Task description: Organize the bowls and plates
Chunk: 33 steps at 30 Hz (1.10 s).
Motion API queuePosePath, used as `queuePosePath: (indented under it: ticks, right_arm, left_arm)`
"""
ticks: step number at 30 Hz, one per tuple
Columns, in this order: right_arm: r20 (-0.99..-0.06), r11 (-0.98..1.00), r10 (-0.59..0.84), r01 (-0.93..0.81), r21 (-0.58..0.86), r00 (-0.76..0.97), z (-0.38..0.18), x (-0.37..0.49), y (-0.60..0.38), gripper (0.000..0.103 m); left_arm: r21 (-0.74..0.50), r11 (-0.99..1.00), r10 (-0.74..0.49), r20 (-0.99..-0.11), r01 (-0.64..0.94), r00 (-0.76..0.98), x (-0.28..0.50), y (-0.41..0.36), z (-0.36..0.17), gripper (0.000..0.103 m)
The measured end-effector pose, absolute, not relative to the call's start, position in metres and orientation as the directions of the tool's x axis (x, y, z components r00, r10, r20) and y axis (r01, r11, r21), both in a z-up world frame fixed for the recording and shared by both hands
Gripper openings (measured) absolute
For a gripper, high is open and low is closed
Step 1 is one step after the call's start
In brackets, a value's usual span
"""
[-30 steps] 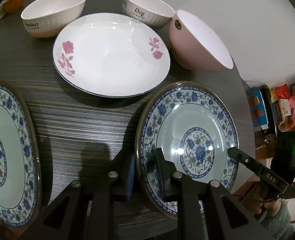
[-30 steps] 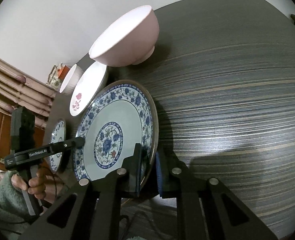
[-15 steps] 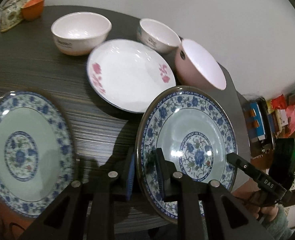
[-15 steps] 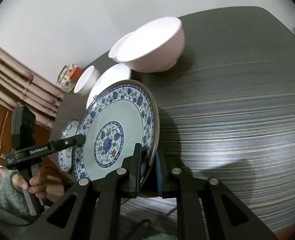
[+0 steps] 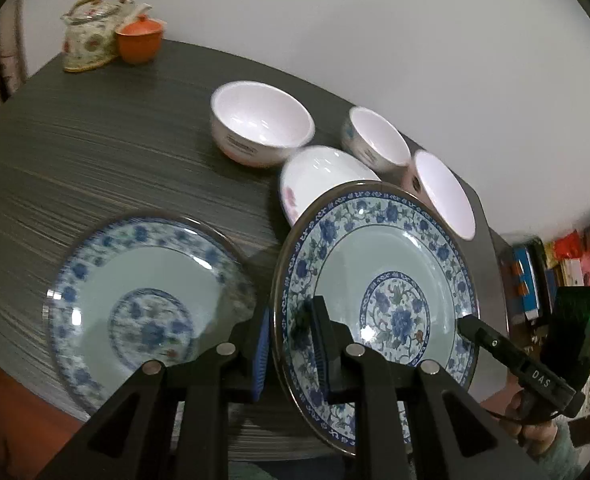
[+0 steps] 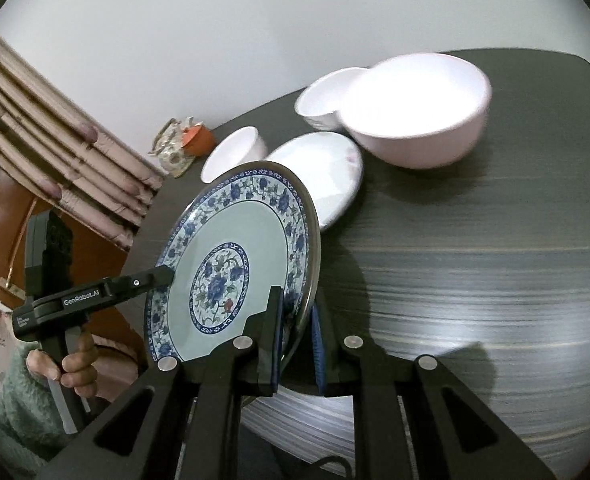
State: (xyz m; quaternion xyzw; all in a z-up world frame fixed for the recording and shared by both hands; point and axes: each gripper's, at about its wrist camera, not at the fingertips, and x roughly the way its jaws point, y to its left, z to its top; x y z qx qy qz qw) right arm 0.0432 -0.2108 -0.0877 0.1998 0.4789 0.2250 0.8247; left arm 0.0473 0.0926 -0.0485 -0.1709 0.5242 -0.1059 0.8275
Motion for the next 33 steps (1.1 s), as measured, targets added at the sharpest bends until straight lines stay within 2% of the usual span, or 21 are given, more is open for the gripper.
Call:
queuePosePath:
  ticks: [16,24,33]
  right_arm:
    - [-0.689,0.789,0.614,-0.278,0.548,0.385,-0.079,0.071,-0.125,0.014]
    - [-0.705,0.77,0.637,-0.299,0.564,0.311,-0.099,0.079,-0.077,0.014]
    - [-0.747,0.783,0.617,-0.287,0.552,0.246,-0.123,0.083,-0.047,0.016]
  left_arm:
    - [-0.378,0.912,-0.254,-0.826,-0.161,0.503,0.037,0.178,-0.039,0.019]
    - [-0.345,0.906,-0.198,-0.857,-0.244,0.476,0.03,0.215,-0.056,0.019]
    - [-0.364,0.883,-0.213,-0.873,-0.296,0.438,0.031,0.24,-0.082,0.019]
